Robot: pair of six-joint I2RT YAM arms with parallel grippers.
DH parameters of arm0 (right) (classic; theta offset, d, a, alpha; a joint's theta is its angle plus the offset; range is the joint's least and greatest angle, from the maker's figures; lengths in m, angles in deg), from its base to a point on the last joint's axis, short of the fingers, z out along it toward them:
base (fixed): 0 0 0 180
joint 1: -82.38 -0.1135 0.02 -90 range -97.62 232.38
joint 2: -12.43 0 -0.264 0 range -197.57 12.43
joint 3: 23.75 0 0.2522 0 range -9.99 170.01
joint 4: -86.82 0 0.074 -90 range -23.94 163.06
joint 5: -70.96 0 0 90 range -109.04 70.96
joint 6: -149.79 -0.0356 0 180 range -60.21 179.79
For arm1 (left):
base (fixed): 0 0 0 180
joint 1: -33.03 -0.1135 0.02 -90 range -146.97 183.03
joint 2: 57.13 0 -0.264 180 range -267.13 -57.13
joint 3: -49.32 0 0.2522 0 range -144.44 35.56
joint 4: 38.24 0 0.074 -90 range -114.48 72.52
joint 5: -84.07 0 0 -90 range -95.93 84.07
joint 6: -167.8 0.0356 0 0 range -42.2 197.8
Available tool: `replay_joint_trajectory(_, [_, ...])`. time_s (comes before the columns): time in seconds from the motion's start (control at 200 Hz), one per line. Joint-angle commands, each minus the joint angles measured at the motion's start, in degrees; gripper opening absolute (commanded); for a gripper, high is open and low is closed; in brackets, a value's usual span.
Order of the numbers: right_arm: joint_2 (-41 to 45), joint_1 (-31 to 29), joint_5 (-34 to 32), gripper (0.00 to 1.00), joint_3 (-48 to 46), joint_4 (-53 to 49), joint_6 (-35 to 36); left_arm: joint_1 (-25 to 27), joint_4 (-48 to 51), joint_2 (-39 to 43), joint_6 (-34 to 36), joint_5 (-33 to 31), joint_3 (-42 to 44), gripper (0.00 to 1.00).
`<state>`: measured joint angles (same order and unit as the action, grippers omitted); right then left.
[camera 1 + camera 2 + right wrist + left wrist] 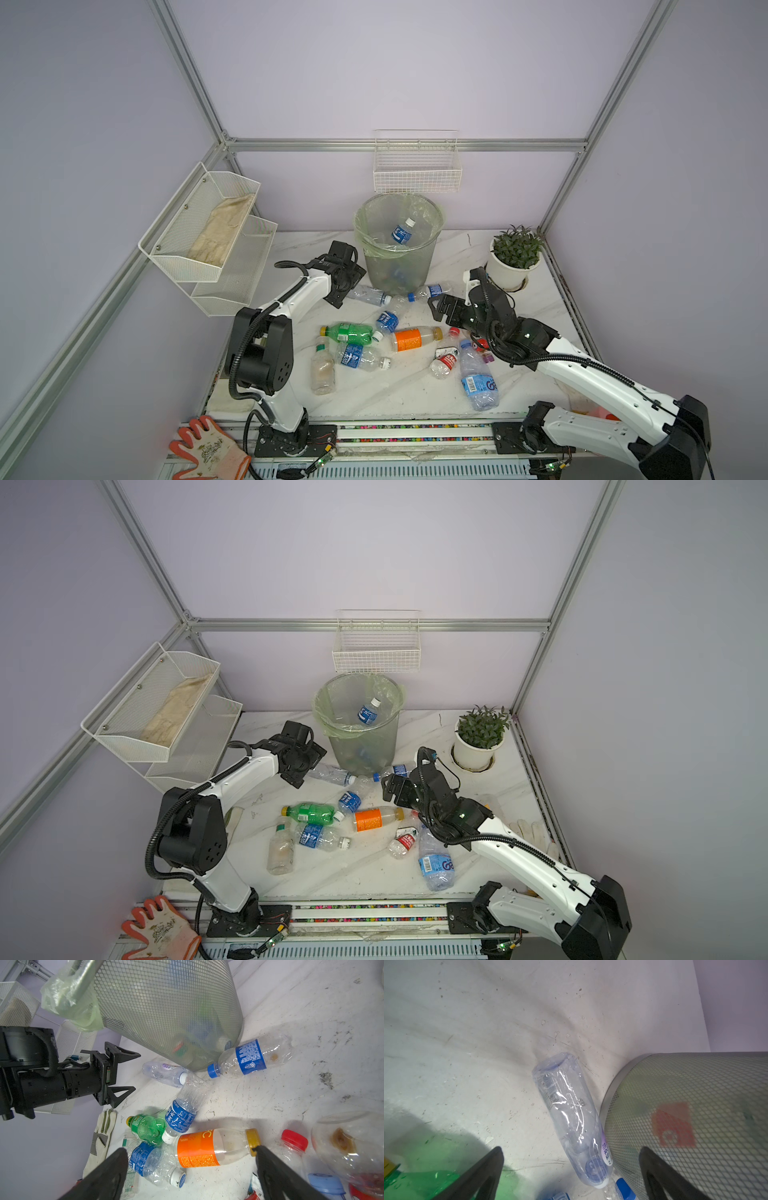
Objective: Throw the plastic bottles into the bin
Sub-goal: 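Close the left gripper on the clear purple-labelled bottle's base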
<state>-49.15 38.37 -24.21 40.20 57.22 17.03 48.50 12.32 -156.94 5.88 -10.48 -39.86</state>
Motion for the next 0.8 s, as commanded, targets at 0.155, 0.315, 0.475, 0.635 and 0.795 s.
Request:
replay_joint_trajectory(0.155, [0.5, 0.2, -1.5, 0.97, -1.3, -0.8, 0.5, -1.5, 1.3, -4.9, -2.8, 1.3, -8.2, 1.0])
replay_joint_trajectory(0.315, [0.2, 0.2, -1.6, 0.97, -1.2, -0.9, 0.8, -2.4, 1.3, -7.7, -3.6, 3.7, -9.9, 1.0])
replay_joint_trajectory(0.475, [-0.2, 0.2, -1.6, 0.97, -1.2, -0.8, 0.8, -2.4, 1.3, -10.0, -4.1, 4.6, -11.1, 0.99])
replay_joint_trajectory(0.635, [-0.5, 0.2, -1.6, 0.97, -0.3, -1.0, 1.0, -2.5, 1.4, -11.3, -4.6, 4.5, -11.2, 0.98])
replay_joint_trajectory(0.795, [-0.6, 0.2, -1.7, 0.97, 0.4, -1.1, 1.2, -2.5, 2.6, -13.1, -5.2, 4.9, -11.4, 0.91])
